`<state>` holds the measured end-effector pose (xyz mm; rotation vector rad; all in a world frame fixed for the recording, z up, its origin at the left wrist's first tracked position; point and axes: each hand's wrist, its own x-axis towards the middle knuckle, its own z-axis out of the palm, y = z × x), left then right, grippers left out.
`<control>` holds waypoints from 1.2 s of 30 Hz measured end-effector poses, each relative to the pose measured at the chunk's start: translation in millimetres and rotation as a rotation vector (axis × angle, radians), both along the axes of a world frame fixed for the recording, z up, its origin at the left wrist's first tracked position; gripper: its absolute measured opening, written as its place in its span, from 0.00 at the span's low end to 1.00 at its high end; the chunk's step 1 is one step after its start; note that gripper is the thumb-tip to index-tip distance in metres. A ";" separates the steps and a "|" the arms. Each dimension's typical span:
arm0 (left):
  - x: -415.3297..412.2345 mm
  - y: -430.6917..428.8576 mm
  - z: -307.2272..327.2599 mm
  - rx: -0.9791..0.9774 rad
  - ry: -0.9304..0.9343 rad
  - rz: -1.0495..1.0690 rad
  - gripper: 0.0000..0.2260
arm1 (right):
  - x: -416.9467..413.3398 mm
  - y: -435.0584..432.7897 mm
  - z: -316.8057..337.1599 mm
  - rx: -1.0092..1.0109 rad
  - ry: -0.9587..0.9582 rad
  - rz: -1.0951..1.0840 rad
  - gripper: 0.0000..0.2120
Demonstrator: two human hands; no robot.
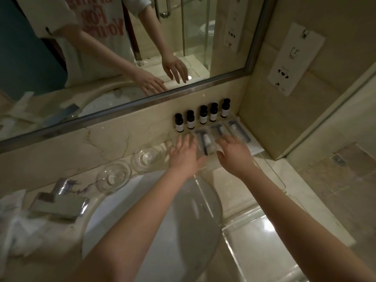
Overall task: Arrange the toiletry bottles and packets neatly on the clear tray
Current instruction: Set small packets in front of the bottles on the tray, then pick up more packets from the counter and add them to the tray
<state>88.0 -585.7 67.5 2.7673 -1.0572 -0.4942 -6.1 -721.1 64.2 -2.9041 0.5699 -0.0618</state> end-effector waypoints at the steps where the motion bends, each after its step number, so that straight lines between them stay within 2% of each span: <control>1: -1.8 11.8 6.1 -0.021 -0.013 0.008 0.31 | -3.1 7.6 4.1 0.005 -0.016 0.010 0.18; 5: -15.6 72.6 25.8 -0.094 -0.079 0.046 0.29 | -17.8 50.4 20.4 0.040 -0.099 0.058 0.17; 14: -55.1 232.4 34.5 -0.078 -0.151 0.237 0.23 | -32.2 187.5 33.7 0.123 -0.130 0.285 0.17; 21: -72.1 359.4 15.1 0.021 -0.060 0.433 0.22 | -25.2 314.4 12.1 0.183 0.035 0.484 0.18; 26: -68.4 446.8 -6.1 0.016 0.074 0.652 0.24 | -9.4 387.6 -6.5 0.185 0.160 0.602 0.19; 31: -44.4 511.0 -22.6 -0.057 0.159 0.865 0.23 | 22.5 439.4 -23.2 0.218 0.235 0.617 0.18; 36: 5.6 544.8 -20.7 -0.102 0.192 0.950 0.19 | 72.9 472.5 -27.9 0.265 0.293 0.585 0.21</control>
